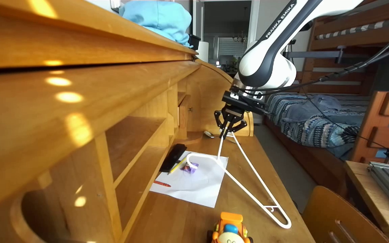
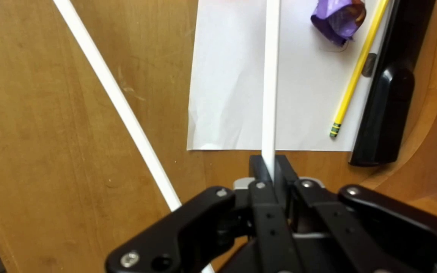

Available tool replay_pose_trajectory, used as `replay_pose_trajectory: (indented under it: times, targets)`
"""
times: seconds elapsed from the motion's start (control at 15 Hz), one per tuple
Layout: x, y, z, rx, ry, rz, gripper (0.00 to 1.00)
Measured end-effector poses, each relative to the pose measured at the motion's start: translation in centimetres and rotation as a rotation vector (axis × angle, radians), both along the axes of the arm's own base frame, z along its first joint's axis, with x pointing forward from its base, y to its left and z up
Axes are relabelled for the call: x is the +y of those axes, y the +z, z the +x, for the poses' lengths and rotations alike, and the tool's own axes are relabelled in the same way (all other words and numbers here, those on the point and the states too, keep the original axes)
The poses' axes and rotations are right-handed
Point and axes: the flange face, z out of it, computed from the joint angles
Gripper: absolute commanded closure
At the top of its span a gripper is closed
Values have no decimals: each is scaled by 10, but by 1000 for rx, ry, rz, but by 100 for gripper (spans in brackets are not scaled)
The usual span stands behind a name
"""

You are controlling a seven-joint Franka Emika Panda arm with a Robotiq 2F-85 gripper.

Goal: Pick up and hang the clothing hanger on the desk

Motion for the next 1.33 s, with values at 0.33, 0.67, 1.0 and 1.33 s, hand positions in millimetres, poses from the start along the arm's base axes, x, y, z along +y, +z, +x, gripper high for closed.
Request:
replay_pose_trajectory:
  times: [0.33, 0.67, 1.0, 1.33]
  targets:
    - [-8, 17, -9, -55, -38, -25, 98]
    - [-14, 26, -17, -84, -68, -39, 98]
    - [-21, 33, -30, -112, -109, -48, 98]
    - [-33, 41, -44, -134, -174, -32, 98]
